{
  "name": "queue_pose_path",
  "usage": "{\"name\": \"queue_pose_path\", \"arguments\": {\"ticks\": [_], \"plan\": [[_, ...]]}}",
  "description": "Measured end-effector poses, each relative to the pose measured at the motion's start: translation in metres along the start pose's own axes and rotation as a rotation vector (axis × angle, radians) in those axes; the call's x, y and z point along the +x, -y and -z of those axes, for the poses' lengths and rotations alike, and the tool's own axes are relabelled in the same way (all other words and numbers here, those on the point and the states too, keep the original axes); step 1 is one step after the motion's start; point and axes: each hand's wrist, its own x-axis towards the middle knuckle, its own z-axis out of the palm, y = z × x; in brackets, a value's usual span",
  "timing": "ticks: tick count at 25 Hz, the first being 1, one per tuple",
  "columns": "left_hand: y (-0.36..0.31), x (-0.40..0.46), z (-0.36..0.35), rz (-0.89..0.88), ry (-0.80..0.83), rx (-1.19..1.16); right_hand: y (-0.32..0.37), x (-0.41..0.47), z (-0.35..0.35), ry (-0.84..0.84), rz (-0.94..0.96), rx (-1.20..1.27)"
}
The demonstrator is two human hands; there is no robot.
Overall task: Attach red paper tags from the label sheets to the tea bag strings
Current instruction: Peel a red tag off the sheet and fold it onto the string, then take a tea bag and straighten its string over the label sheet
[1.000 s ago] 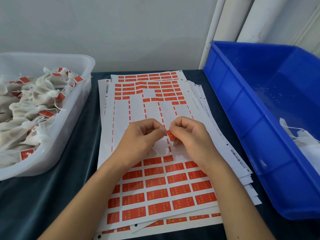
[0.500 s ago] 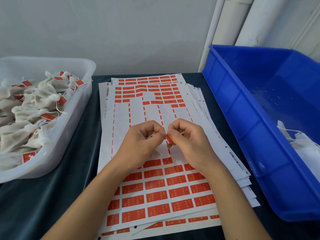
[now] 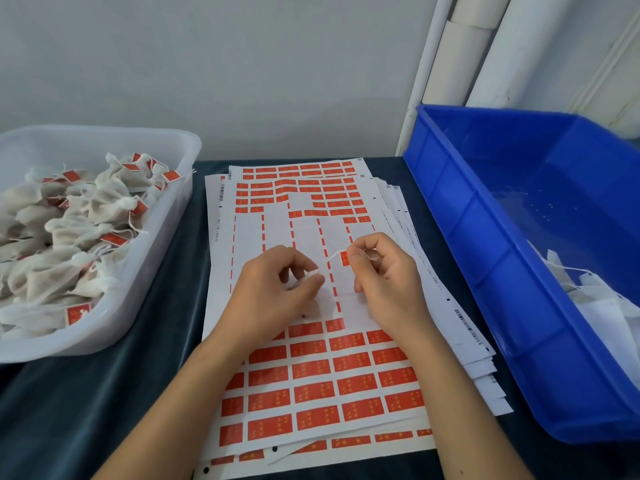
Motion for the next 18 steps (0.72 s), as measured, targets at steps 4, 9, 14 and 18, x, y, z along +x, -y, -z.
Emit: {"name": "queue_pose_path", "arguments": {"ticks": [4, 9, 14, 18], "plan": [[-0.006, -0.004, 0.011, -0.016, -0.047, -0.013, 0.004, -0.004, -0.007, 0.056, 0.030, -0.064], [-0.023, 0.003, 0.055, -0.107, -0.147, -0.031, 0.041, 0.003, -0.035, 0.226, 0.184, -0.238], [-0.024, 0.022, 0.122, -0.114, -0.400, 0.038, 0.090, 0.023, -0.095, 0.281, 0.376, -0.203], [-0.008, 0.028, 0.168, -0.052, -0.608, 0.156, 0.119, 0.033, -0.154, 0.430, 0.415, -0.146]]}}
